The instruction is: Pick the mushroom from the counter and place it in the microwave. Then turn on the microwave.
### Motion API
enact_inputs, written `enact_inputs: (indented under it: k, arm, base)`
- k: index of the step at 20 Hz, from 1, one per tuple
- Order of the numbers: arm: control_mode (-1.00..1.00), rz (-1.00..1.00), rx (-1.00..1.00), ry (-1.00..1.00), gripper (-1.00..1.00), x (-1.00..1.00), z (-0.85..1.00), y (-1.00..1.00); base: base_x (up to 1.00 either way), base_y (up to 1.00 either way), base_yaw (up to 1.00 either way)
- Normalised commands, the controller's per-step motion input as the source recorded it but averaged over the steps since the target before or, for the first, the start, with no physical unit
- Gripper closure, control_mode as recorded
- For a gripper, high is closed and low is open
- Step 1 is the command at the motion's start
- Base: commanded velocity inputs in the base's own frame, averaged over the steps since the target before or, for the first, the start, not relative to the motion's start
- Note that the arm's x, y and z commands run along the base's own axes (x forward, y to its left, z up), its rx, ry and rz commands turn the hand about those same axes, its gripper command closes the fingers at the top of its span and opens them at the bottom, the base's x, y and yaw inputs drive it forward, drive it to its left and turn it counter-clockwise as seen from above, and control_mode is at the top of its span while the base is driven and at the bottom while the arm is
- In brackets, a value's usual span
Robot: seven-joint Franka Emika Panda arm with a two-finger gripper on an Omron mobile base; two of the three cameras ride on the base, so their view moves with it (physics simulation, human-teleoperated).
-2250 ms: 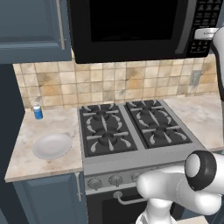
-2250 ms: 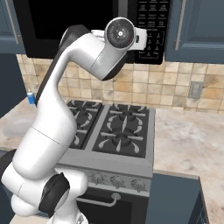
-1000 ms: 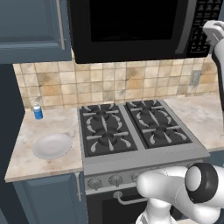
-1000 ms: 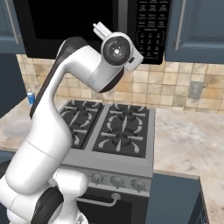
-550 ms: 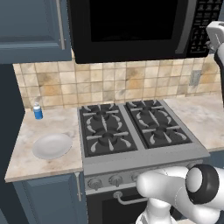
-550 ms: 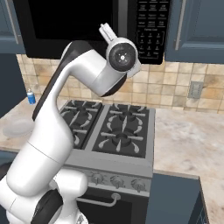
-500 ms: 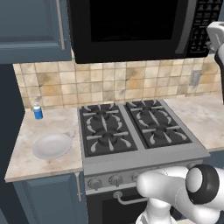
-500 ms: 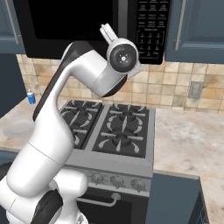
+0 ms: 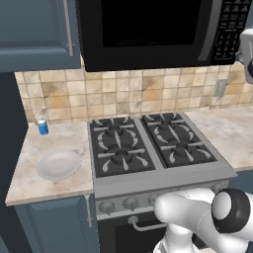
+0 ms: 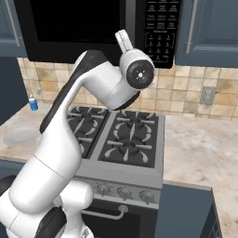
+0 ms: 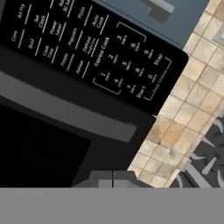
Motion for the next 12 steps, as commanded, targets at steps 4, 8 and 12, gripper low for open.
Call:
enact_inputs:
  k: [4, 8, 12]
  arm:
    - [-1.0, -0.02, 0.12, -0.03, 1.0, 0.0, -0.02, -0.04]
    - [-1.0, -0.03, 0.11, -0.02, 1.0, 0.0, 0.0, -0.01]
    - [-1.0, -0.03, 0.11, -0.01, 1.0, 0.0, -0.03, -0.02]
  base:
    - [0.0, 0.0, 0.0]
    - [0.0, 0.0, 0.0]
    - [0.0, 0.0, 0.0]
